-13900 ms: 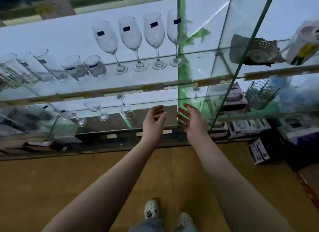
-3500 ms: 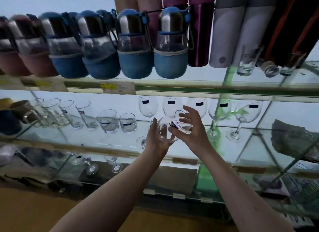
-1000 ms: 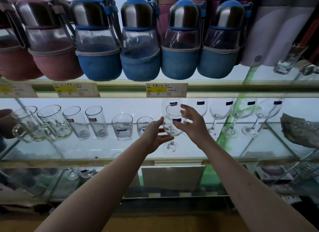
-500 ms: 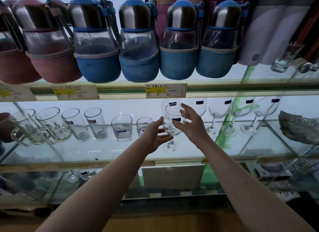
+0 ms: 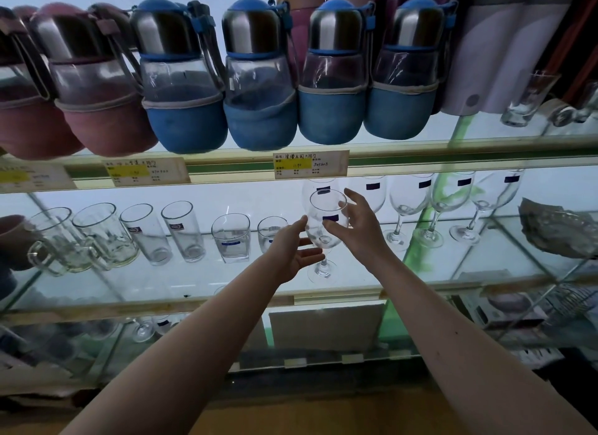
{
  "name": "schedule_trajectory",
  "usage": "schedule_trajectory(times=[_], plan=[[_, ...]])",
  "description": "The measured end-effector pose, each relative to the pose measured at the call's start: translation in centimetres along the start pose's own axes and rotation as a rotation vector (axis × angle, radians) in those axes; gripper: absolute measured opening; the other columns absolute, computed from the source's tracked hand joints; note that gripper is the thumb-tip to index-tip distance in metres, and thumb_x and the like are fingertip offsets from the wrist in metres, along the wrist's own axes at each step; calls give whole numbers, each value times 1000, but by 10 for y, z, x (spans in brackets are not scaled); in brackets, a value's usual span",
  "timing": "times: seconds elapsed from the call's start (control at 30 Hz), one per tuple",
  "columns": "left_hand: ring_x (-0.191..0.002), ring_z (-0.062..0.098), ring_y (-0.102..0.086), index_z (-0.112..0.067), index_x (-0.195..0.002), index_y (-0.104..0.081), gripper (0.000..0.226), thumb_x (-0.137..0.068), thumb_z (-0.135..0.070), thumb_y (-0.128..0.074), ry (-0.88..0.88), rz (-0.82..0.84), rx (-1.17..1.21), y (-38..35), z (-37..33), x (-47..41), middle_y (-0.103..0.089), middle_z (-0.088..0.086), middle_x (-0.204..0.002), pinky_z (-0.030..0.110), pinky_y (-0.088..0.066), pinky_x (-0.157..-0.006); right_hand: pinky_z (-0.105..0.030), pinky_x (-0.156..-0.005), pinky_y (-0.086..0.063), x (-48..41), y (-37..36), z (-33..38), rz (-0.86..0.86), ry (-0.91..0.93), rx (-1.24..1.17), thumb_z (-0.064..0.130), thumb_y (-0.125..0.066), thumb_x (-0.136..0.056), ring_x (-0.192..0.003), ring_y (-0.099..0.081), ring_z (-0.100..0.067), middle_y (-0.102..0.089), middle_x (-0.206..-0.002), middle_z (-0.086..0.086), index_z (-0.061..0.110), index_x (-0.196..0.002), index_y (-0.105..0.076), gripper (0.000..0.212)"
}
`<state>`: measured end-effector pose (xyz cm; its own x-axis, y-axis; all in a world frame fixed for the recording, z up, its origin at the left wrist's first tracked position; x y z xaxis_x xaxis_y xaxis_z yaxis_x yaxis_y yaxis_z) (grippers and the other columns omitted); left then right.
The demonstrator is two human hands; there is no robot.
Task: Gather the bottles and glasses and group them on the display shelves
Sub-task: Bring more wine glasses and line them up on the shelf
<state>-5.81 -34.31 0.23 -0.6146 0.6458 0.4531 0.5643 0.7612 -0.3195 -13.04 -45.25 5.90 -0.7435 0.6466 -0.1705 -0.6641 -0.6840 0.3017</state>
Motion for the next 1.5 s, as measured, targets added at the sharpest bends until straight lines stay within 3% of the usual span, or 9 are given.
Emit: schedule_trajectory(times=[0.17, 0.3, 0.7, 0.83, 0.93, 1.13, 1.4, 1.5], plan=[[-107, 35, -54, -11, -129, -45, 41, -98, -37, -46, 0, -53, -31, 5, 2, 6, -48, 19, -128, 42, -51, -79, -28, -101, -34, 3, 4, 1, 29, 6, -22, 20, -75, -79, -136, -35, -19, -37, -149, -5, 21, -145, -28, 80], [-115, 37, -51, -9, -139, -37, 52, -96, -37, -48, -17, -124, -10, 10, 7, 15, -43, 20, -135, 45, -51, -78, -26, -101, -30, 9, 12, 2, 27, 2, -40, 23, -74, -80, -136, -35, -18, -36, -150, -5, 22, -145, -28, 80], [-107, 31, -53, -9, -135, -41, 46, -97, -34, -48, -53, -284, 35, 1, 41, 70, -47, 17, -130, 45, -50, -79, -30, -107, -34, 70, 36, 6, 47, 17, -206, 21, -70, -83, -127, -42, -11, -44, -143, -4, 21, -142, -35, 68], [-107, 30, -55, -9, -131, -44, 43, -97, -35, -47, -64, -342, 11, -1, 59, 94, -50, 15, -126, 41, -53, -72, -35, -109, -35, 99, 35, 3, 76, -15, -280, 19, -68, -85, -127, -44, -12, -47, -139, -2, 21, -140, -39, 62], [-107, 28, -56, -9, -130, -45, 41, -98, -35, -45, -120, -388, -17, 6, 72, 108, -53, 13, -123, 41, -53, -77, -35, -108, -38, 121, 32, -3, 106, -26, -315, 19, -66, -87, -124, -47, -11, -51, -134, -1, 21, -135, -42, 54], [-103, 28, -56, -8, -118, -49, 28, -97, -27, -46, -133, -458, 11, 22, 112, 133, -56, 11, -118, 40, -50, -80, -35, -104, -42, 161, 12, -22, 143, -80, -320, 16, -63, -89, -122, -51, -15, -56, -129, -4, 21, -126, -49, 40], [-100, 27, -56, -13, -106, -49, 13, -98, -23, -46, -171, -513, -16, 87, 110, 161, -57, 10, -112, 45, -48, -93, -34, -102, -43, 189, -50, -8, 198, -86, -269, 17, -61, -90, -119, -53, -13, -59, -125, 0, 22, -126, -51, 37], [-101, 27, -57, -13, -108, -49, 14, -98, -22, -46, -177, -526, 8, 121, 106, 174, -58, 8, -110, 41, -49, -89, -26, -95, -44, 196, -83, 0, 206, -83, -266, 16, -61, -91, -120, -53, -14, -59, -126, -1, 19, -127, -50, 38]])
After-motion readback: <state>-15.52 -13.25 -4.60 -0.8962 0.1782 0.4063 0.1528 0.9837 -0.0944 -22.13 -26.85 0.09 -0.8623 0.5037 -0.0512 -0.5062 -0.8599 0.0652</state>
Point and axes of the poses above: each hand's wrist, its own x-axis away from the middle knuckle, its own y-axis out of the back of the hand, z = x × y, the point moved 9 cm from there along -x, towards the middle knuckle
